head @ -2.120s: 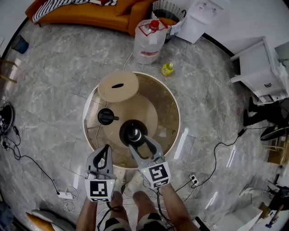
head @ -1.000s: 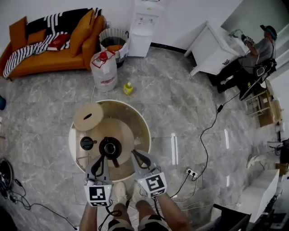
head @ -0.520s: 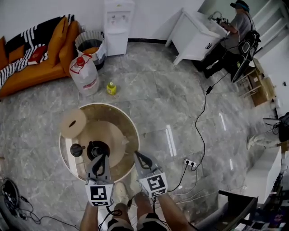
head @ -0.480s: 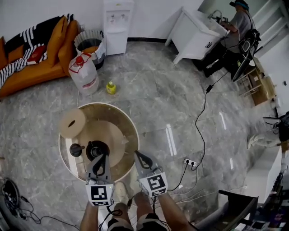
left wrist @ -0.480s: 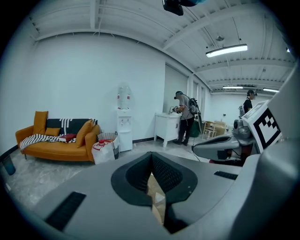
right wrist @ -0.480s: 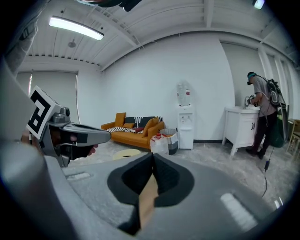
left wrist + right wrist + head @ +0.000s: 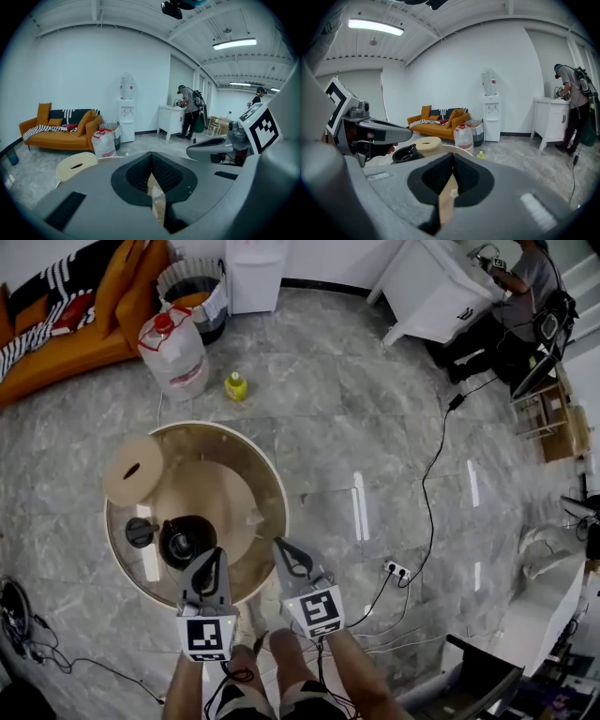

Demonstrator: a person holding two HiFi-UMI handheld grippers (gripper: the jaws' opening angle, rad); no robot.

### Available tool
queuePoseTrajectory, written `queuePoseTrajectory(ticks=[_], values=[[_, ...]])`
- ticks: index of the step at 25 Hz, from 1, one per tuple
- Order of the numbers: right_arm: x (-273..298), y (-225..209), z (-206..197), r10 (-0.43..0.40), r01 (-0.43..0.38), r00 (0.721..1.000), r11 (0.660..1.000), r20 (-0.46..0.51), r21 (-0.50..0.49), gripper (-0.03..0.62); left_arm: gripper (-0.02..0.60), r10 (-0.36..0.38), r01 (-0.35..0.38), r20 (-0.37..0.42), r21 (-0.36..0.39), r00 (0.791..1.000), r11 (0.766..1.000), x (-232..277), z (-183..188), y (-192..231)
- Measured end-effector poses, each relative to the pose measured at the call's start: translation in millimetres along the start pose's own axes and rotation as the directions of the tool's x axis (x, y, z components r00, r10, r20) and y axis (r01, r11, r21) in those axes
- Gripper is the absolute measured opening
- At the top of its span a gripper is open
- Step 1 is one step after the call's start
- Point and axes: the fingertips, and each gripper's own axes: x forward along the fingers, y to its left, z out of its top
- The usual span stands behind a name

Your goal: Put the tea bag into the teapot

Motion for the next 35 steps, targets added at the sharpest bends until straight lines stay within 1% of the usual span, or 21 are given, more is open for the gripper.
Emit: queuePoseTrajectory(ticks=[3,6,9,11,13,16,20,23,26,29,30,31,33,35], values=[[17.0,-3.5,-20.1,0.042,-0.042,0.998,0.999,-0.050,0.001,0.000,0.015,0.016,-0.017,-0.032,-0.028,0.999,0.999,14.2,-22.3,-2.7],[36.4,-7.9,-37.0,0.072,-0.073,0.995,0.997,-0.069,-0.002,0.000,0.015,0.034,-0.039,-0.067,-0.082,0.997,0.996,28.8,-42.7,-1.5],[50.9,-6.3,-51.7,0.107,-0.108,0.991,0.994,-0.083,-0.001,0.000,0.015,0.043,-0.051,-0.091,-0.082,0.995,0.995,37.2,-64.3,0.5],[59.9,-4.9,-63.8,0.126,-0.126,0.987,0.992,-0.101,0.002,0.000,0.015,0.045,-0.054,-0.102,-0.094,0.994,0.994,43.2,-75.9,0.6],[70.8,-5.9,-77.1,0.137,-0.137,0.985,0.991,-0.108,0.002,0.000,0.015,0.045,-0.056,-0.108,-0.108,0.993,0.993,51.5,-86.5,0.4],[84.6,-8.2,-95.3,0.148,-0.149,0.981,0.989,-0.128,0.005,0.000,0.015,0.050,-0.070,-0.128,-0.150,0.990,0.986,63.3,-101.4,-0.8],[97.3,-10.8,-116.2,0.164,-0.163,0.974,0.986,-0.157,0.015,0.000,0.015,0.051,-0.075,-0.146,-0.164,0.988,0.984,75.2,-121.6,-2.5],[107.2,-11.8,-130.7,0.176,-0.176,0.969,0.984,-0.173,0.013,0.000,0.015,0.055,-0.091,-0.174,-0.206,0.983,0.974,82.1,-135.7,-2.3],[116.5,-12.8,-140.6,0.184,-0.185,0.968,0.983,-0.170,0.012,0.000,0.015,0.055,-0.091,-0.178,-0.203,0.982,0.975,88.6,-144.9,-0.3],[125.0,-13.9,-150.4,0.184,-0.186,0.966,0.983,-0.183,0.011,0.002,0.015,0.049,-0.079,-0.171,-0.171,0.984,0.982,93.0,-149.5,0.8],[128.4,-12.4,-154.7,0.193,-0.195,0.962,0.981,-0.192,0.011,0.046,0.015,0.048,-0.076,-0.170,-0.166,0.984,0.983,93.6,-150.5,0.5],[132.0,-9.9,-159.1,0.206,-0.208,0.957,0.978,-0.205,0.011,0.106,0.015,0.047,-0.076,-0.171,-0.165,0.984,0.983,94.0,-151.2,0.0],[139.5,-5.3,-166.9,0.223,-0.229,0.947,0.974,-0.230,0.002,0.125,0.015,0.046,-0.076,-0.175,-0.171,0.984,0.982,94.9,-151.4,-1.0],[147.4,-2.2,-174.5,0.228,-0.240,0.941,0.971,-0.250,-0.017,0.141,0.015,0.047,-0.083,-0.184,-0.194,0.982,0.978,95.6,-150.2,-1.9]])
